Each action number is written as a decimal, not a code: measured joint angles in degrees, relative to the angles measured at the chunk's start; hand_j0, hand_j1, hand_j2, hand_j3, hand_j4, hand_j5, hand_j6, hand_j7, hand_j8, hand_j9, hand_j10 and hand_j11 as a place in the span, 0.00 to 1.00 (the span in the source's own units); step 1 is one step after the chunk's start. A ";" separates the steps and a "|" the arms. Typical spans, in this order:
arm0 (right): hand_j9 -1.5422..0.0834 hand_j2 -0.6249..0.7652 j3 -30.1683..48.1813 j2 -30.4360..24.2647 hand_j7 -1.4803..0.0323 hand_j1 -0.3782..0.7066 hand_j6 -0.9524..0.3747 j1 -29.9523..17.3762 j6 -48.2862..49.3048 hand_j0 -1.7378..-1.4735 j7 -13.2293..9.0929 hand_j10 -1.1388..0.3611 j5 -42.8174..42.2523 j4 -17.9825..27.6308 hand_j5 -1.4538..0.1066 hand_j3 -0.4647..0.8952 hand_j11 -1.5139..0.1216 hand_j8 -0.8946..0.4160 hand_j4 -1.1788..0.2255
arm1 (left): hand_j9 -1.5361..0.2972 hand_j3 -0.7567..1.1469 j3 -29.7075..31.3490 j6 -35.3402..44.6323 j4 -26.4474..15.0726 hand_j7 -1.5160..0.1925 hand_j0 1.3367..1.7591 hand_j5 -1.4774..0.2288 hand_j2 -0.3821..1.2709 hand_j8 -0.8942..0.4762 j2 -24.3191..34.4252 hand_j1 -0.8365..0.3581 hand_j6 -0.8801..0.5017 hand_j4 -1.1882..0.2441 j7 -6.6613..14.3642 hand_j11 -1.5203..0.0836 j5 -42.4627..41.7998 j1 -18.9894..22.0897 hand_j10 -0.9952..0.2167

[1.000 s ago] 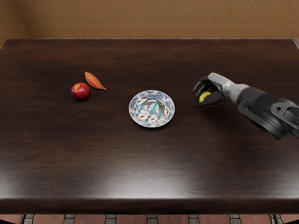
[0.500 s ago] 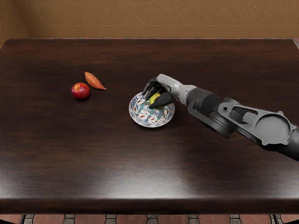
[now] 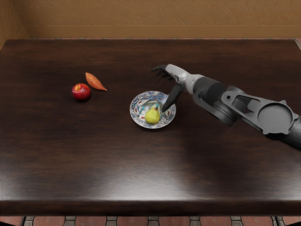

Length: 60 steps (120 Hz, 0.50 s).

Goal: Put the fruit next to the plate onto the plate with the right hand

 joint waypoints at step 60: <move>0.92 0.45 11.09 -33.12 0.95 0.06 0.69 1.27 38.71 0.30 -5.37 0.74 35.42 4.54 0.91 0.34 0.90 0.66 0.82 | 0.84 0.40 0.11 -0.08 -0.06 0.89 0.76 0.87 0.23 0.65 0.00 0.99 0.64 0.83 0.00 0.95 -0.20 0.87 0.82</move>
